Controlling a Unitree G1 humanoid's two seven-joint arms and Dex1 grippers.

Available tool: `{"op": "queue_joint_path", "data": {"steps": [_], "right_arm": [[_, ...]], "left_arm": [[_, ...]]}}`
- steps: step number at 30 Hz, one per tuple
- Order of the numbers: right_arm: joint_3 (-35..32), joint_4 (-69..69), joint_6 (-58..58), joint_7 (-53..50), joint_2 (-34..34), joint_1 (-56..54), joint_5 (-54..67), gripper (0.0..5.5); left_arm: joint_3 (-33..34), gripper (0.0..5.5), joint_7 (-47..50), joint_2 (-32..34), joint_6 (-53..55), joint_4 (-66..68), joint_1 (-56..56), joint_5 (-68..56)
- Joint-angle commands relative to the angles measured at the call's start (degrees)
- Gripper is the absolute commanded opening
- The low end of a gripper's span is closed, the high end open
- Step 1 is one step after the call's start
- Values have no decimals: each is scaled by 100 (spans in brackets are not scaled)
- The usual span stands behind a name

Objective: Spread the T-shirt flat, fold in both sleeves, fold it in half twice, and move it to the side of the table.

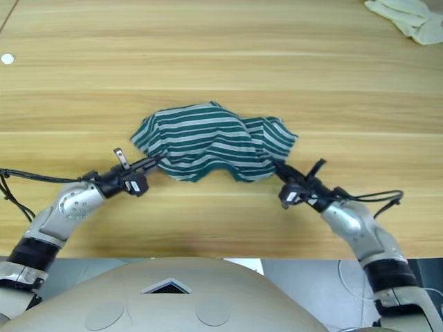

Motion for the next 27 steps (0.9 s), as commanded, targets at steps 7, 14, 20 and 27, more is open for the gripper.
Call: {"op": "queue_joint_path", "data": {"steps": [7, 14, 20, 27], "right_arm": [[-1310, -1435, -857, 580, -425, -170, 3043, 1], [-295, 2992, 1191, -1079, 1289, -6119, 379, 1], [260, 6299, 3150, -3677, 2074, -9591, -688, 1], [314, 6545, 2129, -4693, 2074, -9500, -912, 1]], "left_arm": [[950, 0, -890, 398, -504, -1610, -169, -4119], [988, 0, 76, -759, 1000, 3797, -5056, -2373], [722, 0, 2322, -1498, 2081, 6828, -8462, -1277], [1231, 0, 3041, -1231, 1161, 7167, -8415, -1124]]}}
